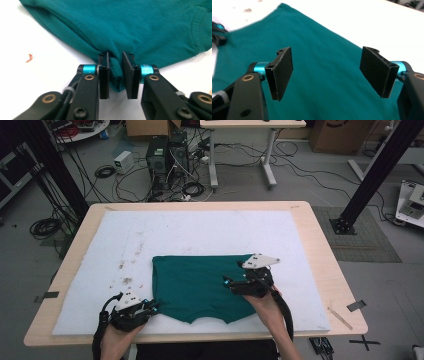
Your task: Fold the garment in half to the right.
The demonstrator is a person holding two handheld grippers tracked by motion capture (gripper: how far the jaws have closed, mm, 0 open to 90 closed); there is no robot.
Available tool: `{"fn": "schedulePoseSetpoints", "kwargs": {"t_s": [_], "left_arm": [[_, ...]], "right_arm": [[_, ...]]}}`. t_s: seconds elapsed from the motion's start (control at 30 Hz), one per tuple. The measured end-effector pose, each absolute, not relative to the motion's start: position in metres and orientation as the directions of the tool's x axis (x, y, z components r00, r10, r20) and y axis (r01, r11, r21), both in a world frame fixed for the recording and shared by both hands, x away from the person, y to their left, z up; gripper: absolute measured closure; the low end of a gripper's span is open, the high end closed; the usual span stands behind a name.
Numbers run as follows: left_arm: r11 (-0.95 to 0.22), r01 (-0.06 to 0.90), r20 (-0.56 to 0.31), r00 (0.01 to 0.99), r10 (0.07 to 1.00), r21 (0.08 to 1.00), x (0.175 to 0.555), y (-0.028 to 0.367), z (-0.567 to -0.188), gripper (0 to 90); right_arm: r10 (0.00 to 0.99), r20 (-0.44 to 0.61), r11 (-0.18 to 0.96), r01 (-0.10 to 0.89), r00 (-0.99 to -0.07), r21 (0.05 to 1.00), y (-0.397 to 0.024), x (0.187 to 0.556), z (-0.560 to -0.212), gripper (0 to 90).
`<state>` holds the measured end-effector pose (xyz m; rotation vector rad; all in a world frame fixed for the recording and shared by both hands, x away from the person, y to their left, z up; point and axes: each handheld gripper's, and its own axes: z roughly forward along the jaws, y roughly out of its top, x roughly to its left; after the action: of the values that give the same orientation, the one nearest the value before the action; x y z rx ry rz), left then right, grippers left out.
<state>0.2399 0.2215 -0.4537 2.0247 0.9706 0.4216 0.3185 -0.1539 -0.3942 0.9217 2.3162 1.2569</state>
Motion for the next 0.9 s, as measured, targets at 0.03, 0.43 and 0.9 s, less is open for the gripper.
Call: {"fn": "schedulePoseSetpoints", "kwargs": {"t_s": [0.03,0.43,0.9], "left_arm": [[-0.364,0.480,-0.040,0.646,0.762,0.798,0.239,0.221,-0.454,79.4],[-0.341,0.475,-0.064,0.651,0.756,0.811,0.240,0.223,-0.456,82.1],[-0.333,0.477,-0.071,0.649,0.757,0.814,0.240,0.225,-0.457,82.0]], "right_arm": [[0.684,0.006,0.400,0.382,-0.729,0.833,-0.150,0.320,-0.393,27.3],[0.605,0.009,0.503,0.392,-0.796,0.770,-0.077,0.363,-0.392,27.4],[0.520,0.051,0.593,0.403,-0.853,0.698,0.015,0.406,-0.407,29.6]]}}
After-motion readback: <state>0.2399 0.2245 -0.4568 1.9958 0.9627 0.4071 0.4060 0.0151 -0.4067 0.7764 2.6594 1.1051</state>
